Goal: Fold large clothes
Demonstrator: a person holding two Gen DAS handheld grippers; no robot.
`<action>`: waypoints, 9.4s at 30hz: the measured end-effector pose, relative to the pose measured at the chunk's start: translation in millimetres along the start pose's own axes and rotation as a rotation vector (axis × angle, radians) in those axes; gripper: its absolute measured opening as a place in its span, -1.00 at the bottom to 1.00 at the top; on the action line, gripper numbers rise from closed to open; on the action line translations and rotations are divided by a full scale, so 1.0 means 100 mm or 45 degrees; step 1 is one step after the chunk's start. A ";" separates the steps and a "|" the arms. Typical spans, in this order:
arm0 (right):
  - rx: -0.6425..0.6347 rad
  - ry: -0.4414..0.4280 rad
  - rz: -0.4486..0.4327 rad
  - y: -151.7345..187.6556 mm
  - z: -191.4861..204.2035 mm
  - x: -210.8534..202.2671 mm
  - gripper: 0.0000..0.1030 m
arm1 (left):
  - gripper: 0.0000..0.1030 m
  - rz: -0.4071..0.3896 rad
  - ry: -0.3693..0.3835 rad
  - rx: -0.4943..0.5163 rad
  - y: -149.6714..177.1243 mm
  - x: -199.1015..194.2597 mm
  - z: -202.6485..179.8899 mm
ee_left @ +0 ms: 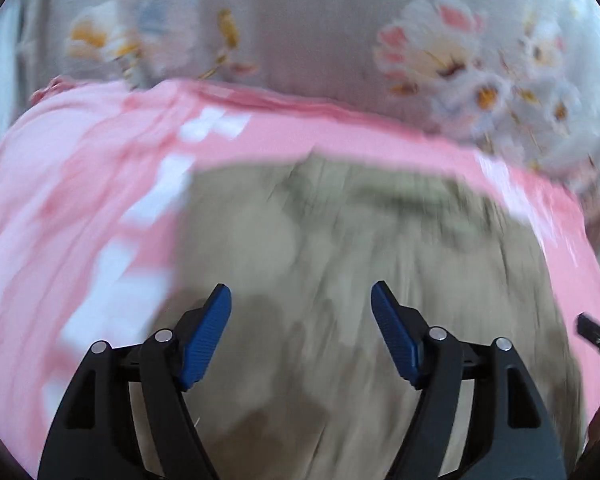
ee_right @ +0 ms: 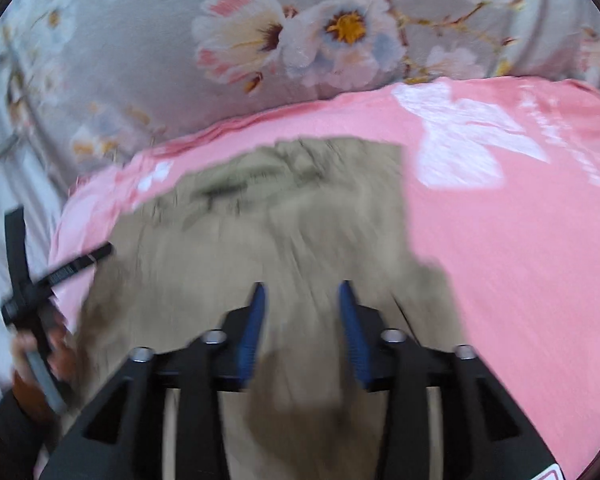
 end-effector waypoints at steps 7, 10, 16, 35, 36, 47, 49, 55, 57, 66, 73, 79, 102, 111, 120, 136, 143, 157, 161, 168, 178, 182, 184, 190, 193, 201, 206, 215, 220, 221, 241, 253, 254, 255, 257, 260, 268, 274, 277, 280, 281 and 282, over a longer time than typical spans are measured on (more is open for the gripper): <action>0.136 0.135 0.100 1.58 -0.64 -1.52 0.32 | 0.49 0.187 0.065 -0.324 1.49 -1.36 0.89; 0.371 0.063 0.133 2.10 -0.77 -1.75 0.32 | 0.48 0.243 0.079 -0.453 1.94 -1.54 1.11; 0.587 -0.045 0.013 2.22 -0.69 -1.77 0.38 | 0.43 0.209 0.189 -0.567 2.08 -1.75 1.00; 0.387 -0.276 -0.371 1.64 0.17 -3.06 -0.94 | -0.97 -0.073 0.356 -0.502 1.83 -3.43 0.85; 0.331 -0.277 -0.417 1.58 0.25 -3.29 -0.94 | -0.97 -0.118 0.367 -0.497 1.78 -3.67 0.87; 0.191 -0.206 -0.640 0.31 0.34 -3.32 -0.95 | -0.95 -0.365 0.222 -0.312 0.47 -3.74 0.65; 0.248 -0.153 -0.565 0.12 0.15 -2.76 -0.95 | -0.95 -0.310 0.125 -0.288 0.33 -3.32 0.66; 0.331 0.018 -0.343 0.17 -0.26 -1.34 -0.95 | -0.94 -0.103 -0.152 -0.226 0.33 -1.96 0.83; 0.345 0.064 -0.277 0.28 -0.34 -1.01 -0.95 | -0.95 -0.024 -0.205 -0.226 0.48 -1.58 0.92; 0.305 0.173 -0.118 0.72 -0.45 -0.39 -0.95 | -0.91 0.128 -0.240 -0.229 0.95 -0.81 0.99; 0.368 0.129 -0.050 0.94 -0.50 -0.12 -0.97 | -0.90 0.074 -0.231 -0.234 1.06 -0.69 0.98; 0.472 0.004 -0.054 0.95 -0.53 -0.12 -0.83 | -0.87 0.045 -0.159 -0.294 1.05 -0.71 1.01; -0.203 0.030 -0.124 0.56 1.42 -0.38 -0.99 | -0.16 -0.030 -0.136 0.093 0.33 -1.10 -0.56; -0.253 0.092 0.011 0.94 1.31 0.23 -1.00 | -0.16 0.091 -0.159 0.032 0.83 -0.44 -0.49; -0.246 0.113 -0.005 1.08 1.28 0.32 -1.00 | -0.16 0.024 -0.241 0.090 0.94 -0.39 -0.51; -0.203 0.078 0.020 1.11 1.24 0.39 -1.00 | -0.15 0.018 -0.253 0.099 0.99 -0.32 -0.49; -0.181 0.056 0.024 1.10 1.24 0.40 -1.00 | -0.15 0.017 -0.227 0.072 0.99 -0.32 -0.47; 0.145 0.316 -0.045 0.64 -0.17 -0.26 -0.82 | -0.03 0.043 -0.277 -0.186 0.83 -0.85 0.72; 0.227 0.315 0.022 0.87 -0.37 -0.03 -0.97 | -0.03 0.054 -0.305 -0.195 1.02 -0.67 0.82; 0.242 0.315 0.045 0.95 -0.36 0.04 -0.99 | -0.02 0.054 -0.349 -0.164 1.07 -0.60 0.81; -0.154 -0.042 0.002 1.19 1.54 -0.72 -0.83 | 0.53 0.052 -0.249 -0.449 1.67 -1.80 1.26; -0.238 -0.031 0.071 1.56 1.85 -0.51 -0.84 | 0.63 0.070 -0.162 -0.674 2.14 -2.07 1.57; -0.280 0.017 0.064 1.67 1.86 -0.42 -0.84 | 0.64 0.102 -0.058 -0.807 2.34 -2.06 1.63; -0.319 0.068 0.048 1.81 1.79 -0.32 -0.84 | 0.90 0.077 -0.082 -0.748 2.36 -1.91 1.47; -0.340 0.092 0.028 1.85 1.79 -0.29 -0.84 | 0.90 0.074 -0.097 -0.726 2.33 -1.83 1.35; -0.293 0.057 0.021 1.86 1.76 -0.28 -0.84 | -0.56 0.056 0.014 -0.625 1.89 -2.03 0.77; -0.032 -0.161 0.100 1.81 1.67 -0.65 -0.84 | -0.73 -0.066 0.092 -0.486 1.40 -2.50 0.41; 0.079 -0.324 0.237 2.35 1.56 -1.27 -0.90 | -0.76 -0.187 0.191 -0.297 0.98 -2.99 -0.31; 0.150 -0.401 0.253 2.54 1.68 -0.96 -0.92 | -0.77 -0.202 0.280 -0.056 0.93 -3.16 -1.16; 0.157 -0.408 0.245 2.54 1.68 -0.96 -0.92 | -0.77 -0.204 0.298 -0.003 0.92 -3.16 -1.34; 0.364 0.043 -0.011 2.34 -0.26 -2.32 -0.89 | -0.76 0.218 0.465 0.363 2.03 -1.82 -3.50; 0.384 0.134 -0.114 2.09 -0.62 -2.64 -0.82 | -0.29 0.280 0.583 0.294 2.12 -1.97 -3.57; 0.374 0.137 -0.132 2.03 -0.61 -2.68 -0.74 | -0.15 0.262 0.613 0.274 2.01 -2.12 -3.51; 0.361 0.132 -0.163 1.91 -0.58 -2.73 -0.56 | 0.02 0.230 0.627 0.258 1.91 -2.23 -3.46; 0.337 0.105 -0.225 1.63 -0.52 -2.78 -0.11 | 0.22 0.131 0.644 0.213 1.61 -2.49 -3.29; 0.304 0.041 -0.296 1.25 -0.32 -2.81 0.09 | 0.49 -0.053 0.617 0.124 1.03 -2.82 -2.88; 0.240 -0.026 -0.255 0.33 0.19 -2.25 0.14 | 0.47 -0.171 0.148 0.060 0.21 -2.46 -1.80; 0.312 0.068 -0.135 0.17 0.07 -1.63 0.14 | 0.40 -0.126 0.056 0.067 0.20 -2.14 -1.66; 0.329 0.073 -0.067 0.27 0.00 -1.41 0.11 | 0.40 -0.108 0.040 0.072 0.27 -2.06 -1.69; 0.312 0.078 -0.027 0.38 0.00 -1.28 -0.37 | 0.40 -0.079 0.040 0.072 0.29 -1.92 -1.73; 0.297 0.085 -0.032 0.40 0.00 -1.27 -0.53 | 0.40 -0.074 0.039 0.072 0.30 -1.89 -1.73; 0.287 0.080 -0.037 0.41 -0.01 -1.27 -0.65 | 0.39 -0.065 0.038 0.071 0.31 -1.86 -1.74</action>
Point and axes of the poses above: each gripper's, at about its wrist camera, not at the fingertips, and x roughly the way its jaws point, z to its left, y to its underside, the point moved 10 cm from there along x, roughly the way its jaws point, and after that the axes turned 5 degrees about -z, right-handed, at the moved point
